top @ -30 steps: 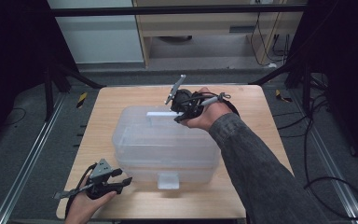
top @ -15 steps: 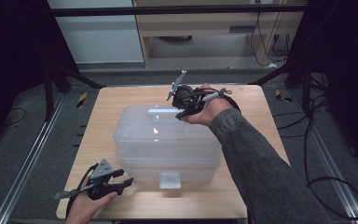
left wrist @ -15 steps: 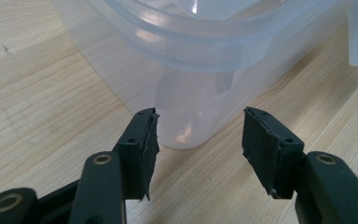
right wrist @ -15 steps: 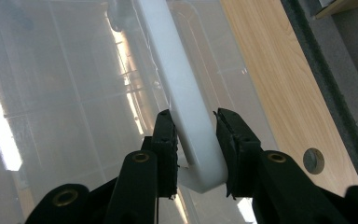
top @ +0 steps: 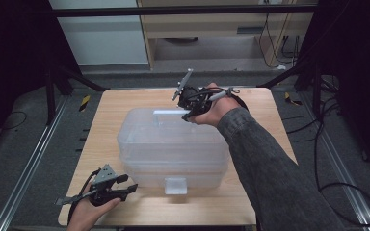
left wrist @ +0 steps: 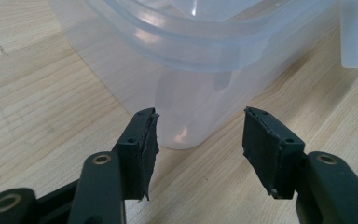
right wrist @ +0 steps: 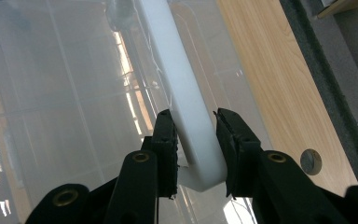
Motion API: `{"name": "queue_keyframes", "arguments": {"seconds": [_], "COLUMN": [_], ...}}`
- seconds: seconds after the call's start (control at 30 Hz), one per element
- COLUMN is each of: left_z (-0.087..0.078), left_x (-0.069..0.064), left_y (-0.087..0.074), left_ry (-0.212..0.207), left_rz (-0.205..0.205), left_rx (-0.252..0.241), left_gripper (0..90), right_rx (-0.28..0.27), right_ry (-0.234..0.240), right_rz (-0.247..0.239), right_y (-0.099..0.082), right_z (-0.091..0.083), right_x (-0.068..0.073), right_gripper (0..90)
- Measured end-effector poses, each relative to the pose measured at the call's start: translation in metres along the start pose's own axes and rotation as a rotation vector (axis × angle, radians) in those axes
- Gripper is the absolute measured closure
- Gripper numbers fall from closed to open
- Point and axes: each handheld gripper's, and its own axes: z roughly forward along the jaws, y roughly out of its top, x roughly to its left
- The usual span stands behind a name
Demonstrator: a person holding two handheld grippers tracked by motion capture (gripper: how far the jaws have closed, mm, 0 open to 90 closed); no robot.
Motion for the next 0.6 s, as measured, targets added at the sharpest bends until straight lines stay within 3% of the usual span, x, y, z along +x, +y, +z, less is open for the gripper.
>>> {"name": "queue_keyframes", "arguments": {"seconds": [0.43, 0.6], "left_z": [-0.022, -0.035], "left_x": [0.009, 0.013], "left_y": [-0.003, -0.001], "left_ry": [-0.003, 0.013], "left_rz": [-0.042, -0.054], "left_rx": [-0.055, -0.097], "left_gripper": [44.1, 47.0], "right_rx": [-0.008, -0.011], "right_ry": [0.010, 0.012], "right_rz": [0.005, 0.006], "right_y": [0.000, 0.000], "right_z": [0.000, -0.001], "right_x": [-0.003, -0.005], "right_gripper": [69.5, 69.3]}}
